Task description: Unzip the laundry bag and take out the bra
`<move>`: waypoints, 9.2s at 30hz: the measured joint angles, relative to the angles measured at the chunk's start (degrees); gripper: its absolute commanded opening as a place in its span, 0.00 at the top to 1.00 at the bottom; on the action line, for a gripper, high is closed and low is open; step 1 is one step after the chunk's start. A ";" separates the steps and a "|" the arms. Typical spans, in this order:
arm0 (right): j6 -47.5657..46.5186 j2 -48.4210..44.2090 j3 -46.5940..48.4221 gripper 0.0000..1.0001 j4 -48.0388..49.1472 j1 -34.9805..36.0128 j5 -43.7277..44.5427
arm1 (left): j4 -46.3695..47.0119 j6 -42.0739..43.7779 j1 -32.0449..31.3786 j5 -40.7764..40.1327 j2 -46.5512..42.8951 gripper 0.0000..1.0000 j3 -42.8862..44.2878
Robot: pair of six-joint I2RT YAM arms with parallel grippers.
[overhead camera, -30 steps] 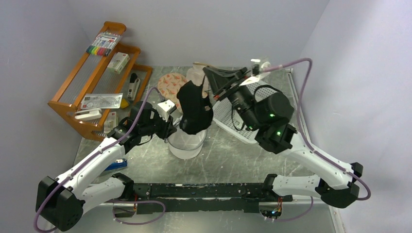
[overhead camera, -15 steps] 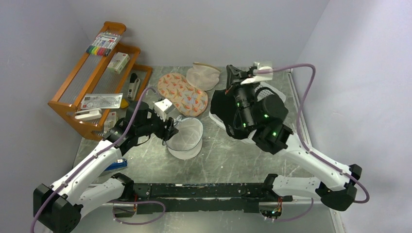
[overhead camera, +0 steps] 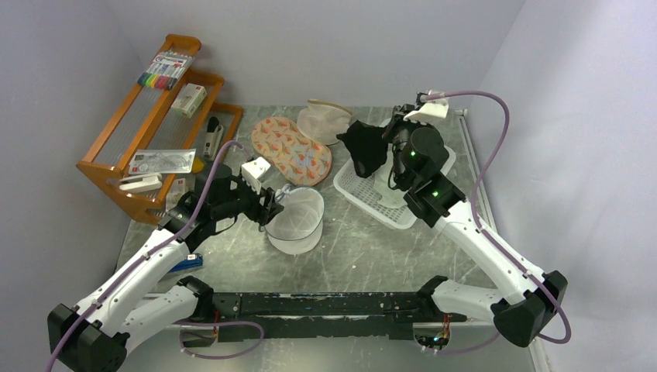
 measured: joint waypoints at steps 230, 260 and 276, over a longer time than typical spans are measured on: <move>51.47 7.56 -6.12 0.15 -11.82 2.95 -58.71 | 2.19 -13.92 -10.47 -19.58 0.42 0.93 12.50; 84.56 14.60 6.56 0.55 -22.25 5.53 -45.29 | 4.83 2.60 -20.13 -34.69 0.92 0.93 11.17; 85.96 17.55 6.78 1.00 -21.99 8.66 -45.00 | 5.27 4.94 -22.49 -36.54 0.85 0.79 10.51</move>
